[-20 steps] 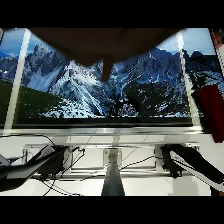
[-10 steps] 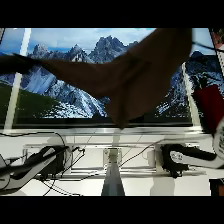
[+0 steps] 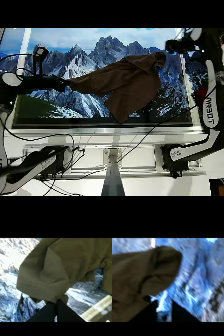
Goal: Fold the clothes and pants, and hang the long-sleeved shirts on hangers.
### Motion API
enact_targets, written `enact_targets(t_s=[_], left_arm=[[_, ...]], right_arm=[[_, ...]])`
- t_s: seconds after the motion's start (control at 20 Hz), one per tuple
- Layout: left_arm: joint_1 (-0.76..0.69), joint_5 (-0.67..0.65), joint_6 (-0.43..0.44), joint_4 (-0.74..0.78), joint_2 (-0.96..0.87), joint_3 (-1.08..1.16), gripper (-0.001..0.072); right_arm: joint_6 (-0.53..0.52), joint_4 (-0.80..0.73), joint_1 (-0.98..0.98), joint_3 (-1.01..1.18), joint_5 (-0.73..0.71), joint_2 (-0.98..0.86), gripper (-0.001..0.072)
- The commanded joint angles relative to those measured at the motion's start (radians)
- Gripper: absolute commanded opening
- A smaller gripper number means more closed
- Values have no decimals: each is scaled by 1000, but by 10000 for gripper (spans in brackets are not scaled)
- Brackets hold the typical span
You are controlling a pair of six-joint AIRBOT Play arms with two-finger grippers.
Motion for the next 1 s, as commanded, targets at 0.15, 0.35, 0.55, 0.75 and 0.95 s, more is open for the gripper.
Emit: enact_targets(t_s=[0.15, 0.35, 0.55, 0.75, 0.95], left_arm=[[-13, 48, 0, 2, 1, -13, 11], [-13, 48, 0, 1, 1, -13, 11], [-13, 49, 0, 1, 1, -13, 11], [-13, 49, 0, 1, 1, -13, 11], [-13, 49, 0, 1, 1, -13, 11]], right_arm=[[-164, 170, -242, -164, 432, 19, 121], [-325, 485, -282, -556, 278, 213, 121], [-397, 788, -237, -952, -11, 402, 244], [-392, 1026, -150, -1156, -197, 391, 452], [-360, 1067, -34, -1170, -303, 327, 445]])
